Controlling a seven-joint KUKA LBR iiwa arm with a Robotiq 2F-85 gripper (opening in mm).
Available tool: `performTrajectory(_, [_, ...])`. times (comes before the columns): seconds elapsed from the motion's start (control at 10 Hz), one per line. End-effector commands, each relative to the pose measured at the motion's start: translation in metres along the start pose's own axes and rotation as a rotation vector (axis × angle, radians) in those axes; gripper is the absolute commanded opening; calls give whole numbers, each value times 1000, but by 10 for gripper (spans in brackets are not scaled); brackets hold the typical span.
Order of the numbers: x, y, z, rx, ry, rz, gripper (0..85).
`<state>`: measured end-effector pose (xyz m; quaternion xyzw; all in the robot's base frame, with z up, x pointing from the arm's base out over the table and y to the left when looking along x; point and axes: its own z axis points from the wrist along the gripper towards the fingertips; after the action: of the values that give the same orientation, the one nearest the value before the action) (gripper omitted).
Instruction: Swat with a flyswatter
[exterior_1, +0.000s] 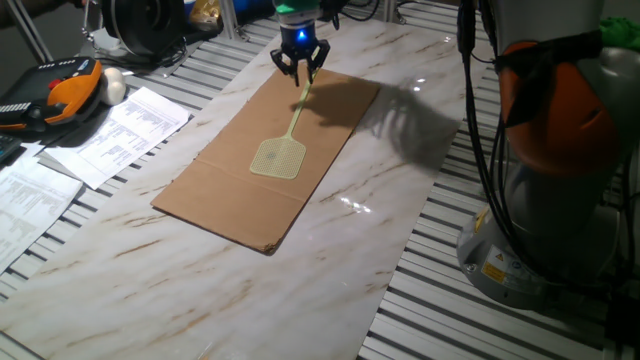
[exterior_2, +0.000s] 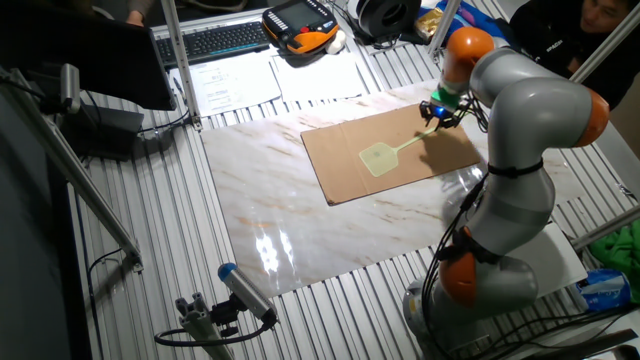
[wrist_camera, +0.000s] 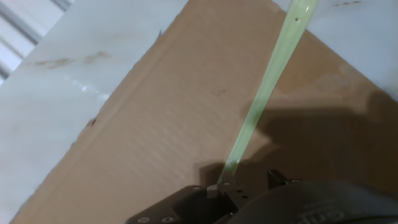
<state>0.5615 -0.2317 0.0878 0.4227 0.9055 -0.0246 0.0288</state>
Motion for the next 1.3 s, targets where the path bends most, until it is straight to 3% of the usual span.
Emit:
performTrajectory(0.0, [-4, -2, 2, -4, 3, 13, 340])
performTrajectory(0.4, [-5, -2, 6, -8, 1, 81, 340])
performTrajectory(0.5, [-6, 0, 11, -11, -1, 92, 510])
performTrajectory(0.9, [-7, 6, 23, -28, 2, 120, 510])
performTrajectory(1.2, [-7, 8, 32, -52, -15, 143, 510])
